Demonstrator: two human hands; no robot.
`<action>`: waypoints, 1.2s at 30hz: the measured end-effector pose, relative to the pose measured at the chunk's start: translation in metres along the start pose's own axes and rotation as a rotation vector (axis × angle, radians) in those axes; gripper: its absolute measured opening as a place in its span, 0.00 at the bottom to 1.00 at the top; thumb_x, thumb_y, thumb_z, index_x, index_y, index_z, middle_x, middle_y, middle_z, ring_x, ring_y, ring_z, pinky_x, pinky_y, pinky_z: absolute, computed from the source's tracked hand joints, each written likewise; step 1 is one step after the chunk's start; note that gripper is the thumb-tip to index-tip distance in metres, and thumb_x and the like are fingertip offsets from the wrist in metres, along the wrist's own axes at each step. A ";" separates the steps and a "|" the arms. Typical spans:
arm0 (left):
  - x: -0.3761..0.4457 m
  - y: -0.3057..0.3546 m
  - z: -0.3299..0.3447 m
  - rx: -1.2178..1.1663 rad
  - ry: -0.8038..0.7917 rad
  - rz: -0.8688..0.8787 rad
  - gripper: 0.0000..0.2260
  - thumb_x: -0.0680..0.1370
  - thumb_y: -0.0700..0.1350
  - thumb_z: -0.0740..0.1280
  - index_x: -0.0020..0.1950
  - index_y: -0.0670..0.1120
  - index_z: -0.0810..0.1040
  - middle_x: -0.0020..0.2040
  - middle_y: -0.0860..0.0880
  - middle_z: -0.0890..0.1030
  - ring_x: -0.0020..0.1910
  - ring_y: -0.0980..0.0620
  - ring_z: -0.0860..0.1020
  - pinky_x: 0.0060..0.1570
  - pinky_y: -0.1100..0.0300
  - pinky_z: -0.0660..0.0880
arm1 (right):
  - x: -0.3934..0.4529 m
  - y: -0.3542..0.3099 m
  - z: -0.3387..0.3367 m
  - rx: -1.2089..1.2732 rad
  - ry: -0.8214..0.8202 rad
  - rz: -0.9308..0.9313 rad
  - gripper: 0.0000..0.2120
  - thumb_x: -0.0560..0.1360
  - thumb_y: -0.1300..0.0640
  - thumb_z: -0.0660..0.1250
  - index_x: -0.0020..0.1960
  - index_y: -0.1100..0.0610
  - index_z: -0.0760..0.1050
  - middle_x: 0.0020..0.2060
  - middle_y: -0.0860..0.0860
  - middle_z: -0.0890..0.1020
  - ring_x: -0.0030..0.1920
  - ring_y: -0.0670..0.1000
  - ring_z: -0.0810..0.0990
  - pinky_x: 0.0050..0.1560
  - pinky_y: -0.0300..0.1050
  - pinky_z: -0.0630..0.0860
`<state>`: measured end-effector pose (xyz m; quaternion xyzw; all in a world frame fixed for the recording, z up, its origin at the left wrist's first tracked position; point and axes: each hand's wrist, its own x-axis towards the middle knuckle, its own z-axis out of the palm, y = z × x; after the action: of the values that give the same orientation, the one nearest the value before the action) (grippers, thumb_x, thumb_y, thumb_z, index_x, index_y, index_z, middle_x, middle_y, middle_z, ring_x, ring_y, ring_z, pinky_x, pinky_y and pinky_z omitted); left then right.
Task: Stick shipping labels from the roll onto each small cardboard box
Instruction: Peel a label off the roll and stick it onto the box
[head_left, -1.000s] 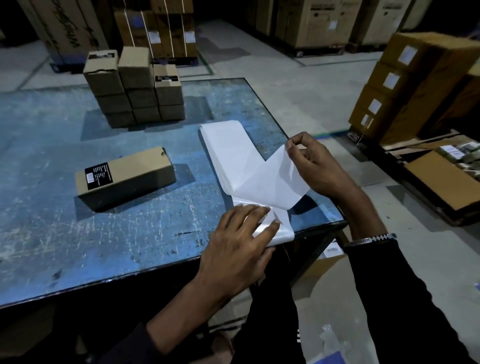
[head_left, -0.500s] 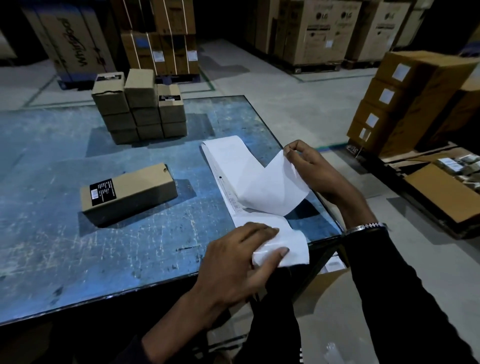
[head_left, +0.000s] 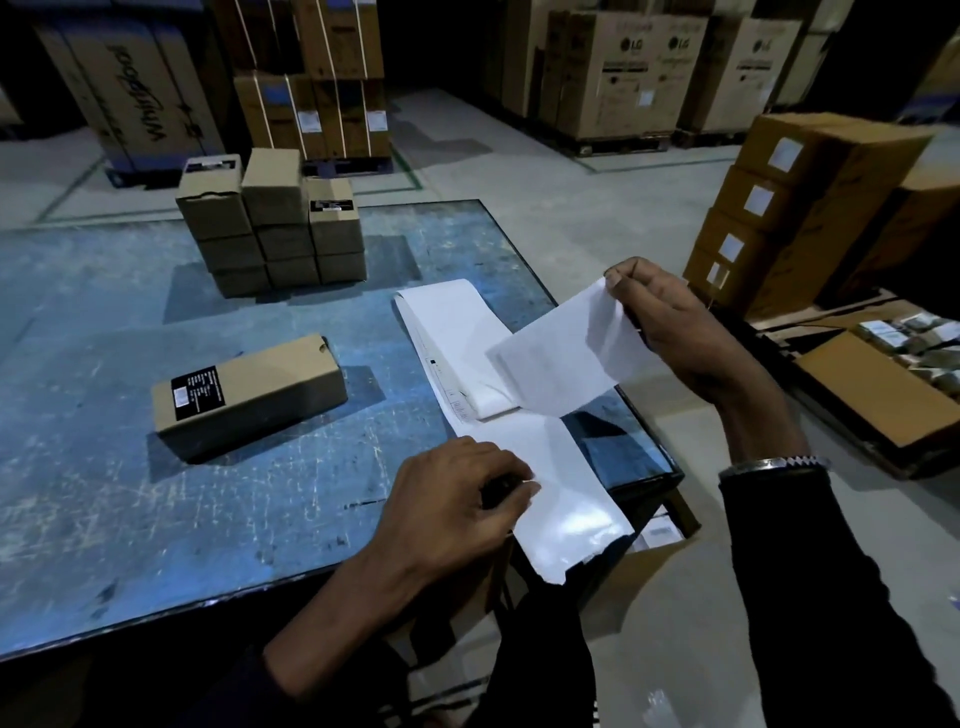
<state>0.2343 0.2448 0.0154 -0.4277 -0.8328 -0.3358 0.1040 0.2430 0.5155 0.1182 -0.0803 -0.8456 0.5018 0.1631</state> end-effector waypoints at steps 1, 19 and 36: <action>0.000 0.000 0.001 0.022 -0.009 0.006 0.07 0.79 0.58 0.72 0.52 0.58 0.87 0.45 0.61 0.85 0.45 0.61 0.80 0.43 0.55 0.79 | -0.003 -0.004 -0.003 -0.003 0.018 -0.009 0.11 0.89 0.50 0.56 0.51 0.48 0.73 0.44 0.47 0.74 0.43 0.49 0.72 0.41 0.44 0.68; 0.026 0.009 -0.058 -0.869 0.239 -0.695 0.21 0.84 0.58 0.66 0.48 0.43 0.89 0.44 0.45 0.89 0.46 0.44 0.88 0.48 0.51 0.83 | -0.029 -0.043 0.049 0.008 0.094 -0.242 0.11 0.88 0.48 0.57 0.57 0.54 0.72 0.39 0.62 0.81 0.35 0.56 0.74 0.36 0.52 0.69; -0.012 -0.087 -0.173 -0.859 0.410 -0.638 0.11 0.83 0.44 0.70 0.49 0.35 0.85 0.48 0.40 0.89 0.44 0.46 0.86 0.49 0.50 0.86 | -0.052 -0.095 0.143 -0.035 -0.362 -0.475 0.04 0.78 0.50 0.77 0.50 0.48 0.90 0.70 0.39 0.79 0.78 0.49 0.71 0.76 0.63 0.68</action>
<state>0.1532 0.0892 0.0995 -0.0851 -0.6724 -0.7348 -0.0261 0.2430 0.3362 0.1275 0.2078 -0.8646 0.4413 0.1209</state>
